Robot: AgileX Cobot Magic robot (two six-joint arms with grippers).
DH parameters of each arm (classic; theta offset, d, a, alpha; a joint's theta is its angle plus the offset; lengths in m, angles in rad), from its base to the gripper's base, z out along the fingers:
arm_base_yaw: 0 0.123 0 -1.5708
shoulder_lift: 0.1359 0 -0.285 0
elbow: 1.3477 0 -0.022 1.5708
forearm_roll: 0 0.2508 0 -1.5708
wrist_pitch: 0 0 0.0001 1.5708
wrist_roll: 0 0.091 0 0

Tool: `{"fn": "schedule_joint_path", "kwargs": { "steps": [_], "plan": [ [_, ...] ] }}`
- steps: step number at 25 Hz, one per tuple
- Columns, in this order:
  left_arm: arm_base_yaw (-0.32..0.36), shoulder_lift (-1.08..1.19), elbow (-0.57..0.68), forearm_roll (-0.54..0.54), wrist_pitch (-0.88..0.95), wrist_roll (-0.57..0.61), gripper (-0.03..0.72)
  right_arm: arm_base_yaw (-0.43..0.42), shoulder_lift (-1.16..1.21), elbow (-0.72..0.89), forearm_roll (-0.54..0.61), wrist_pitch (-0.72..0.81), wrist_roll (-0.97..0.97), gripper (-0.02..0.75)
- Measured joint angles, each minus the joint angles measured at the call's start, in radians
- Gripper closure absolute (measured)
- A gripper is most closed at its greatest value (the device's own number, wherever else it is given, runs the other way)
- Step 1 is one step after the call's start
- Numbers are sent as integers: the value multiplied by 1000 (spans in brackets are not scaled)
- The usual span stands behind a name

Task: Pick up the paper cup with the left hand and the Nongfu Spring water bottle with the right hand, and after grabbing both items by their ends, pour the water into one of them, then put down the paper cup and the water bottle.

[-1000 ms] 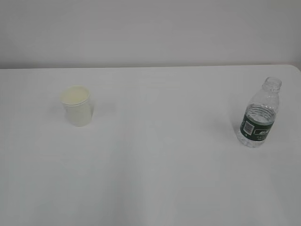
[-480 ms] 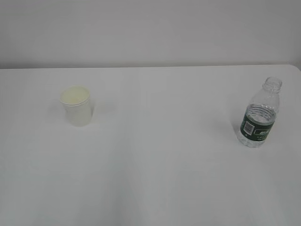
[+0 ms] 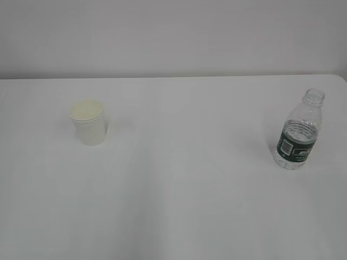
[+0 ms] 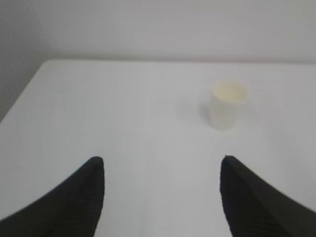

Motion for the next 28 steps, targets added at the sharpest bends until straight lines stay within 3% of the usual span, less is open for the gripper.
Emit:
{"fn": "schedule_joint_path", "kwargs": {
  "steps": [14,20,28],
  "plan": [
    [0,363,0,-42,-487,0,195,0,300,-19,41,-483,0,169],
    [0,493,0,-1,-683,0,195,0,419,-22,41,-764,0,168],
    [-82,649,0,4,-886,0,197,0,559,-22,41,-959,2,168]
  ]
}}
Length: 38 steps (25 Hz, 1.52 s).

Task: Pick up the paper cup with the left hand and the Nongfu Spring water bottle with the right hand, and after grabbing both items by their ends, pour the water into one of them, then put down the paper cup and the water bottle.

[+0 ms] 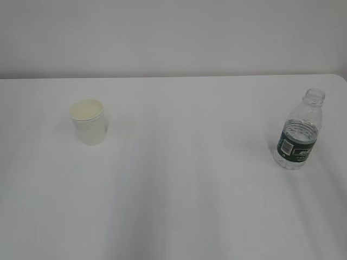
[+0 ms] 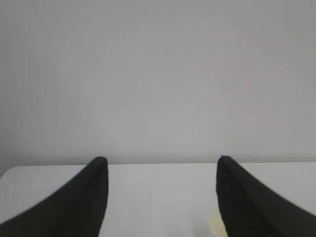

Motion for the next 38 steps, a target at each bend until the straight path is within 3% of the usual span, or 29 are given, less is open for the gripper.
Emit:
{"fn": "schedule_joint_path", "kwargs": {
  "steps": [12,19,27,38],
  "plan": [
    [-159,357,0,2,-331,0,204,0,188,0,0,-154,0,169],
    [-215,499,0,2,-429,0,223,-2,362,0,26,-281,29,169],
    [-219,572,0,1,-498,0,267,-2,520,54,29,-503,62,169],
    [-219,638,41,1,-652,0,276,-2,535,239,-12,-714,70,169]
  ]
}}
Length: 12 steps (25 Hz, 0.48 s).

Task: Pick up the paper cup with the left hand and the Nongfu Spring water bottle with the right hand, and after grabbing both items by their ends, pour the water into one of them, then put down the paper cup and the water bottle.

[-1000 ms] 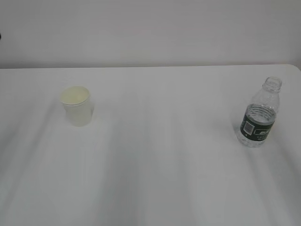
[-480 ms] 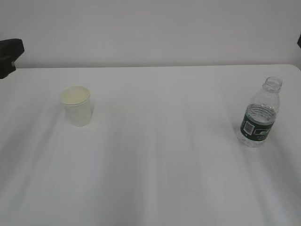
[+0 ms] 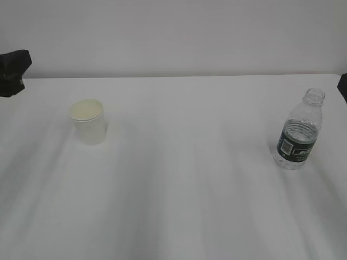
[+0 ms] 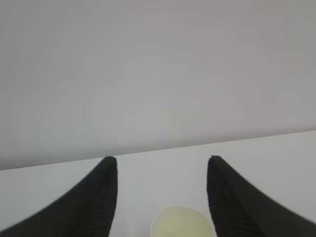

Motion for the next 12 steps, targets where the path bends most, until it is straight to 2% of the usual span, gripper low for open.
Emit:
{"fn": "schedule_joint_path", "kwargs": {
  "steps": [8,12],
  "plan": [
    [0,29,155,0,-186,0,276,0,0,103,-4,-97,0,169],
    [0,86,180,0,-251,0,279,0,16,142,-4,-162,2,169]
  ]
}}
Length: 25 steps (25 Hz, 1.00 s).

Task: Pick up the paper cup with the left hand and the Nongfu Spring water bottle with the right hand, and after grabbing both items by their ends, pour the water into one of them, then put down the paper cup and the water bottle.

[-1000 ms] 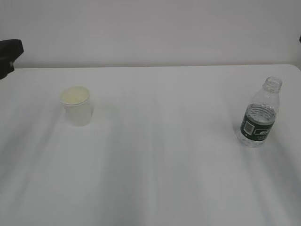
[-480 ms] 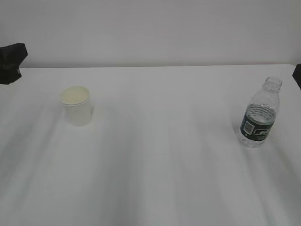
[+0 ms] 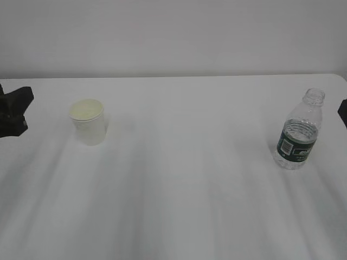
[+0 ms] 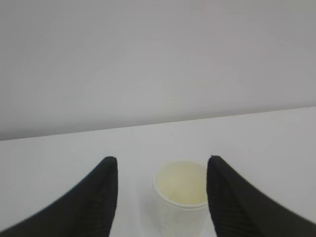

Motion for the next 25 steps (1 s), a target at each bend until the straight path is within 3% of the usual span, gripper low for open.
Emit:
{"fn": "schedule_joint_path", "kwargs": {
  "steps": [10,25],
  "plan": [
    [0,214,23,29,-216,-29,279,0,292,73,-11,-340,17,169],
    [0,374,47,52,-261,-46,290,0,605,-18,-12,-371,17,169]
  ]
}}
